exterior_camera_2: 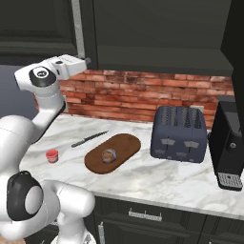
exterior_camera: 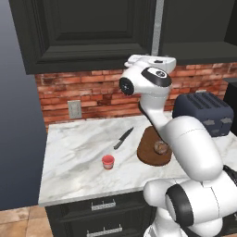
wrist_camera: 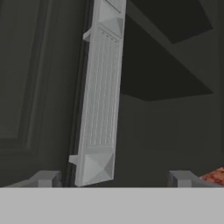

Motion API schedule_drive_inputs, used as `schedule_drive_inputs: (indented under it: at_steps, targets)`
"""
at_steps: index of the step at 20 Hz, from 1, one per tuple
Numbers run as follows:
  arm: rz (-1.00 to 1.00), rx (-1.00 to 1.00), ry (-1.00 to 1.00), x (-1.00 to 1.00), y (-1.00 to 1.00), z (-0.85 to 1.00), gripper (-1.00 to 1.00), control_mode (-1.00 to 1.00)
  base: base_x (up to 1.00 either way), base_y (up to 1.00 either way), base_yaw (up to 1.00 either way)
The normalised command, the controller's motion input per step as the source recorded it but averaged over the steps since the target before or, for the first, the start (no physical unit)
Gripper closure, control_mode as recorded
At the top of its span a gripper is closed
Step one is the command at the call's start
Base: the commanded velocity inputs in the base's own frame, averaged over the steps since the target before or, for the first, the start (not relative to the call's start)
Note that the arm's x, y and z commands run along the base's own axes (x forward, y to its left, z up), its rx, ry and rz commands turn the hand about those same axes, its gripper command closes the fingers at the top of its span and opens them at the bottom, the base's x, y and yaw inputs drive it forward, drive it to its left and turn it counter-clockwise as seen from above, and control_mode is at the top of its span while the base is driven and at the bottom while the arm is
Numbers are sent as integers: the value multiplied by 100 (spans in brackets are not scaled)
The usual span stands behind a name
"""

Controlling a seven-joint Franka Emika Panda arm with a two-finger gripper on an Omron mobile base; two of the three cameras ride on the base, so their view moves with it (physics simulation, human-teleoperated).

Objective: Pick the bread, place it on the cutting board, pick the jam, place it on the counter, and close the cabinet.

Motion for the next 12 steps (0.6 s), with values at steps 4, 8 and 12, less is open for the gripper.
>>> schedule_drive_inputs:
  at_steps: [4,8,12]
  targets:
    - [0,0,0,34,0,0,-100,-100,0,0,0]
    - [0,0,0,34,0,0,-100,-100,0,0,0]
    - [0,0,0,37,0,0,-100,-100,0,0,0]
